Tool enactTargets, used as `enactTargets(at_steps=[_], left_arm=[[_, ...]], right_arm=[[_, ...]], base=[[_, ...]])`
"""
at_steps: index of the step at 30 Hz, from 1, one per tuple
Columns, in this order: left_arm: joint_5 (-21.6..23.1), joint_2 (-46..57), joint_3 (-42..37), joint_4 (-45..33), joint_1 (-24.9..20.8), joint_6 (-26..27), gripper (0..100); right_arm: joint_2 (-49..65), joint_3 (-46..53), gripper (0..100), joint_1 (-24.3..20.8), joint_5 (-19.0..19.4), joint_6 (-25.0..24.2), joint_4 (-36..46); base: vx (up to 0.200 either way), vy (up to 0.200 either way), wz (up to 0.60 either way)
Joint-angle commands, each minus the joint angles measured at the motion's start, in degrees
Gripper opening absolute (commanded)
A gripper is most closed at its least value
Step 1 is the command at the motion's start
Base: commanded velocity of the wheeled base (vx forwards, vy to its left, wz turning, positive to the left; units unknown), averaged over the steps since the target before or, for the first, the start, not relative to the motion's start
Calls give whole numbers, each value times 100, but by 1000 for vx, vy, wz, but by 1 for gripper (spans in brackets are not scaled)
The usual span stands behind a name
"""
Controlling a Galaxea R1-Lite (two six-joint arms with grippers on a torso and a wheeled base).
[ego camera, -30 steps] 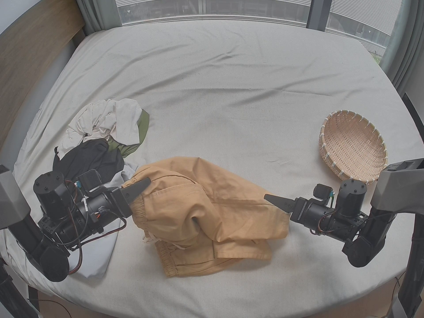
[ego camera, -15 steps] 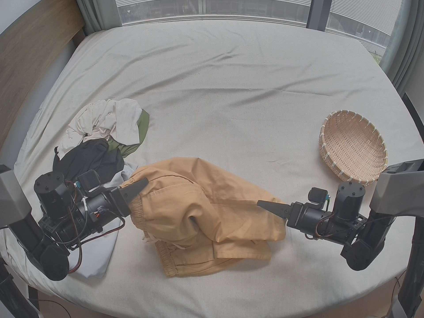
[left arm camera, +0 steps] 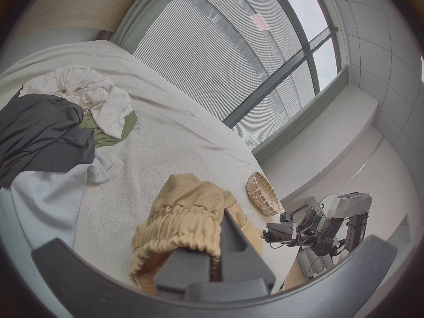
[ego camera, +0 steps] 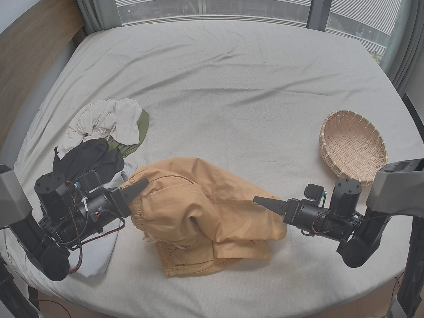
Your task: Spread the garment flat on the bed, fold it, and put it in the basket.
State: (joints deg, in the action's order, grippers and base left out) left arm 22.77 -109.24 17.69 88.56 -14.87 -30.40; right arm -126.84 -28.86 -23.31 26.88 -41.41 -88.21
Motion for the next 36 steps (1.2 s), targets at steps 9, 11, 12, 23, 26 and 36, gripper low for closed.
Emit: enactTargets(at_steps=[9, 11, 12, 23, 26, 36], left_arm=[[-71, -10, 15, 3, 125, -1, 0], [-71, -10, -2, 3, 125, -1, 0], [-71, -10, -11, 3, 125, -1, 0], [-62, 8, 33, 3, 178, -9, 0], [-54, 61, 42, 12, 169, -9, 0], [-36, 263, -2, 12, 151, -18, 0]], right_arm=[[-104, 82, 100, -60, 248, 1, -3], [-121, 55, 0, -60, 248, 1, -12], [-130, 29, 0, -42, 248, 1, -12], [819, 512, 0, 46, 248, -25, -3], [1267, 759, 0, 46, 248, -25, -3], [1795, 1119, 100, -7, 248, -25, -3]], base=[[0, 0, 0], [0, 0, 0], [0, 0, 0], [0, 0, 0], [0, 0, 0], [0, 0, 0]])
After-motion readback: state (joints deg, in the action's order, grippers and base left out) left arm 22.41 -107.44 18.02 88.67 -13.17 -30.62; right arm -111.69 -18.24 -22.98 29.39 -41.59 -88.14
